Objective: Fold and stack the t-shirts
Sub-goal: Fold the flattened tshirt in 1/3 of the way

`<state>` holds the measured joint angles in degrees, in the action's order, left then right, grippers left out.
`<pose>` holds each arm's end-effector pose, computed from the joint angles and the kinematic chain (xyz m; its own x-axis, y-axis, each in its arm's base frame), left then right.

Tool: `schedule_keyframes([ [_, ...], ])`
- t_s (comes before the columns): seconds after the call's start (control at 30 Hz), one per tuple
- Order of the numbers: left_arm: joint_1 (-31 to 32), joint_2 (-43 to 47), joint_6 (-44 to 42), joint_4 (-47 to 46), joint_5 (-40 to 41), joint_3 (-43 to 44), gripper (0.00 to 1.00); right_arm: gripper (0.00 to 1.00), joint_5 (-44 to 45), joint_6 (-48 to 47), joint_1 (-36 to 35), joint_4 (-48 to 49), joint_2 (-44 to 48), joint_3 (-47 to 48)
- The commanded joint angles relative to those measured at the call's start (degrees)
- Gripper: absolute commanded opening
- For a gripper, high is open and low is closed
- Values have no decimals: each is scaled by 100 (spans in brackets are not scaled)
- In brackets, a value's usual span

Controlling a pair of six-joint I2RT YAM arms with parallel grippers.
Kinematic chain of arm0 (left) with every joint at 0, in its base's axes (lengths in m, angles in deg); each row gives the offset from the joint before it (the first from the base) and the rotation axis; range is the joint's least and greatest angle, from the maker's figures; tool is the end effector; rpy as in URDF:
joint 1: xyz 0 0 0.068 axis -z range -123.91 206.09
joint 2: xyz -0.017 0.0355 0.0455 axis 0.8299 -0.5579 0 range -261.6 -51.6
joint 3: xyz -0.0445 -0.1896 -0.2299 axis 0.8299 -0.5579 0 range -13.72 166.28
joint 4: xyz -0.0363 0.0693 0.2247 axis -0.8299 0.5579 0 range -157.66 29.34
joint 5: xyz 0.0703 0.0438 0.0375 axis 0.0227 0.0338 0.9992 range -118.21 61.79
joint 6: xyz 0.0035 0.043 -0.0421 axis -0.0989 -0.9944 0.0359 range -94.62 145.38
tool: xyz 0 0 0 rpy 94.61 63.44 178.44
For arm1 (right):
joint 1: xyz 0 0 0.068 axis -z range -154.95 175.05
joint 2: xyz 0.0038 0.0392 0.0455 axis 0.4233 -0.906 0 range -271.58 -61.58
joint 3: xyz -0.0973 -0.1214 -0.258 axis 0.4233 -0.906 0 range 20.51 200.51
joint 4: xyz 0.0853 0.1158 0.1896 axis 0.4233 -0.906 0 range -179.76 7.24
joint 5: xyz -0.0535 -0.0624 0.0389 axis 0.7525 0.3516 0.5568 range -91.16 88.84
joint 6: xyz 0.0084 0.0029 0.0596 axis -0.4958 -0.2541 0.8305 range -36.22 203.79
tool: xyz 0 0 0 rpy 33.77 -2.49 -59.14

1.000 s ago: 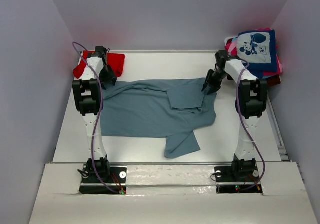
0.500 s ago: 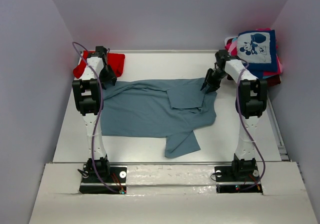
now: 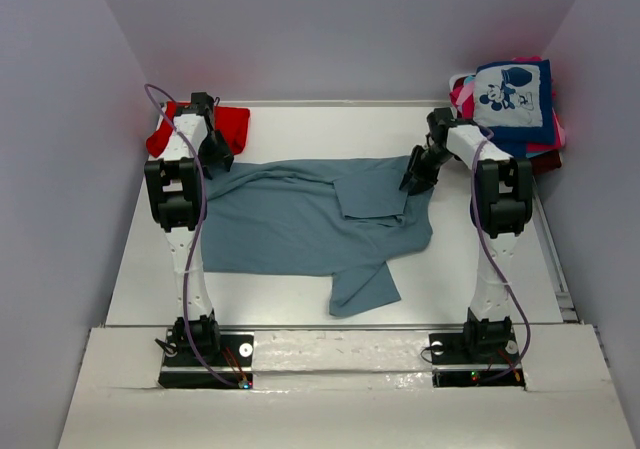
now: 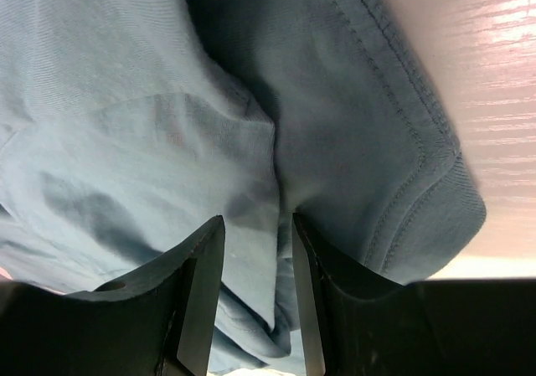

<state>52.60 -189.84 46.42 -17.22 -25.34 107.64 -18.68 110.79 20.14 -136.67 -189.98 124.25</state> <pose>0.5111 0.0333 0.1931 -0.8308 -0.4099 -0.3766 -0.4053 0.9092 -0.0954 0.4473 0.0518 0.1920 -0.9341 0.3545 -0.0427 0.3179 0.8800 0.3529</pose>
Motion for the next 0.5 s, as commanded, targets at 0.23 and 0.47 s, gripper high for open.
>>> schedule_keyframes([
  [0.23, -117, -11, -126, 151, 222, -218, 67, 34, -85, 33, -28, 241, 61, -65],
  [0.47, -117, -2, -126, 151, 231, -236, 67, 22, -50, 42, -28, 241, 25, -12],
])
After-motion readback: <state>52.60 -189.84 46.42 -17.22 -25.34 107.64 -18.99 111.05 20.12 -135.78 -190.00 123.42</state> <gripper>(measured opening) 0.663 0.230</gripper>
